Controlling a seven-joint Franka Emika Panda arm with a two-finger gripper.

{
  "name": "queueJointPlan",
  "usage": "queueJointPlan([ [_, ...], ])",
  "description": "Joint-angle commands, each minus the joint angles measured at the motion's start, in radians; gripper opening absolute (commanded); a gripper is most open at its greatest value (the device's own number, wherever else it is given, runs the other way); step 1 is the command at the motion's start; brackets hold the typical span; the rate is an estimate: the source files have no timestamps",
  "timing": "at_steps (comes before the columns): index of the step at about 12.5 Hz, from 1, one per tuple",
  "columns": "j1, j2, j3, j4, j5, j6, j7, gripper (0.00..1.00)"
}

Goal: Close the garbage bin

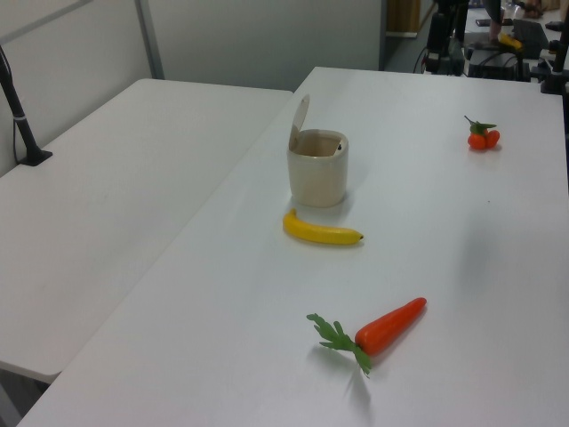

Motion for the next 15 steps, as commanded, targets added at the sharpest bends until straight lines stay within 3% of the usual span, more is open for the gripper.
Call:
queueJointPlan([
  [1, -0.007, -0.012, -0.004, -0.015, 0.015, 0.027, -0.024, 1.00],
  [9, -0.007, -0.010, -0.004, -0.016, 0.007, 0.025, -0.027, 0.97],
  [11, -0.007, -0.007, -0.004, -0.016, 0.009, 0.027, -0.029, 0.80],
  [12, -0.007, -0.007, -0.004, -0.016, 0.012, 0.028, -0.033, 0.65],
  [15, -0.012, -0.006, -0.009, -0.016, 0.020, 0.030, -0.050, 0.44],
])
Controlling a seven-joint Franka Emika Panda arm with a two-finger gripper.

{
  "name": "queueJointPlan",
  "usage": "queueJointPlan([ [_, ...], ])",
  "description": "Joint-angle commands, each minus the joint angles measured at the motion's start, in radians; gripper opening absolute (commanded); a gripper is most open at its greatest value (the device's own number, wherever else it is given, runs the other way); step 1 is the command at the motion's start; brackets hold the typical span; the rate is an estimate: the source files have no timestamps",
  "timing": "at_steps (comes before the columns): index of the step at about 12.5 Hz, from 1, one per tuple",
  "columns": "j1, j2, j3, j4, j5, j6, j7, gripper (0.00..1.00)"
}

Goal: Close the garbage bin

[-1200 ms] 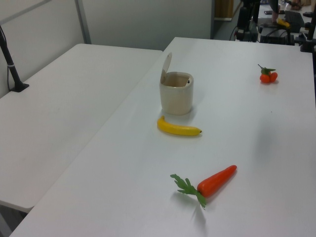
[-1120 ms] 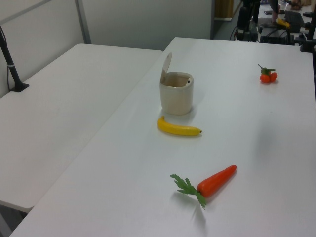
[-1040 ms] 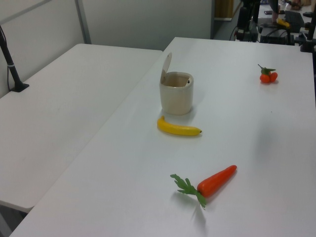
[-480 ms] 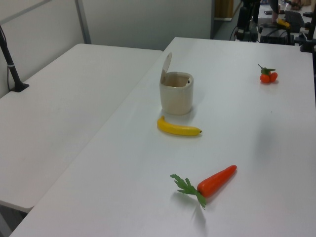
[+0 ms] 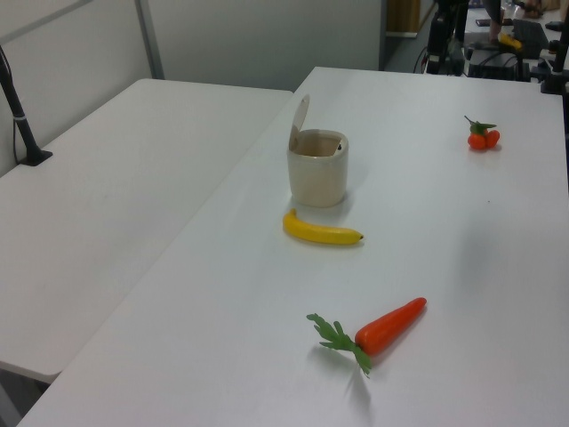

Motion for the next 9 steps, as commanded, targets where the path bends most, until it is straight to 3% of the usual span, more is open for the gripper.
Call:
queueJointPlan([
  [1, -0.011, -0.005, -0.007, -0.016, 0.021, 0.037, -0.039, 0.35],
  [4, -0.011, -0.003, -0.007, -0.016, 0.038, 0.042, -0.039, 0.14],
  [7, -0.011, -0.001, -0.007, -0.016, 0.069, 0.057, -0.038, 0.05],
  [9, -0.011, 0.005, -0.008, -0.018, 0.078, 0.111, -0.027, 0.04],
])
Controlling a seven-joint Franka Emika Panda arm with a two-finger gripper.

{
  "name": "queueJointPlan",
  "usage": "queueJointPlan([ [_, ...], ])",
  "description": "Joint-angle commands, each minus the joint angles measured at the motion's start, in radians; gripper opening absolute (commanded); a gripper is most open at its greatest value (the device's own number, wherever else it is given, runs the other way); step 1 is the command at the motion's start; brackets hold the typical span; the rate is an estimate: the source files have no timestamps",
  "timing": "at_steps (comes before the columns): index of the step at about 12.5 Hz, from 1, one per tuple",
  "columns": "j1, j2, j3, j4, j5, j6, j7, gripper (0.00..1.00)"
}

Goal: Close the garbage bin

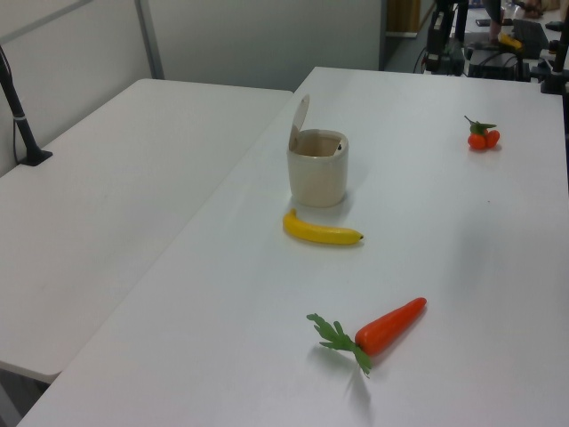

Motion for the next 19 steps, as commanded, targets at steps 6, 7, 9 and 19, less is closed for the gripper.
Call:
queueJointPlan([
  [6, -0.003, 0.030, -0.007, -0.019, 0.044, 0.205, -0.043, 0.00],
  [7, -0.003, 0.038, -0.007, -0.019, 0.044, 0.229, -0.057, 0.00],
  [9, -0.003, 0.056, -0.007, -0.019, 0.046, 0.289, -0.069, 0.00],
  [19, -0.003, 0.179, -0.007, -0.019, 0.113, 0.672, -0.052, 0.00],
])
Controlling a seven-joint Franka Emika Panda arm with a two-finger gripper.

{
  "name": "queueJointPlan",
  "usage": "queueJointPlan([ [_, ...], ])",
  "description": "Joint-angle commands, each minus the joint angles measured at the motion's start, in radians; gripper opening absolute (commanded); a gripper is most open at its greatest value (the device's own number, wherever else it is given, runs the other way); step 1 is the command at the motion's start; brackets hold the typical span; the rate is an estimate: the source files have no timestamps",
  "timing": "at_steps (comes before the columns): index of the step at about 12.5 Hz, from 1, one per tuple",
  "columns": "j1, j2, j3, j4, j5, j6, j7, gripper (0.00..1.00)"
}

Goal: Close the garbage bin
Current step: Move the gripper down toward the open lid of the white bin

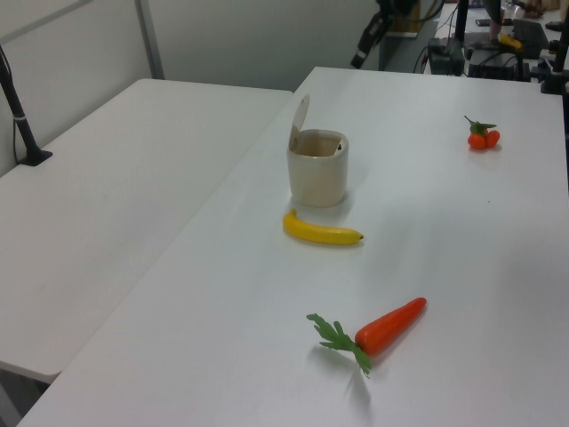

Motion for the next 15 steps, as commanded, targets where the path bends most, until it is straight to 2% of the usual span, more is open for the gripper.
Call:
queueJointPlan([
  [1, 0.000, 0.036, -0.007, -0.008, 0.063, 0.135, -0.016, 0.00],
  [3, -0.001, 0.080, -0.007, -0.003, 0.065, 0.223, -0.008, 0.00],
  [5, -0.001, 0.122, -0.007, 0.016, 0.062, 0.280, 0.076, 0.02],
  [9, -0.003, 0.182, -0.007, 0.049, 0.062, 0.343, 0.119, 0.02],
  [15, -0.007, 0.251, -0.007, 0.104, 0.060, 0.347, 0.174, 0.02],
])
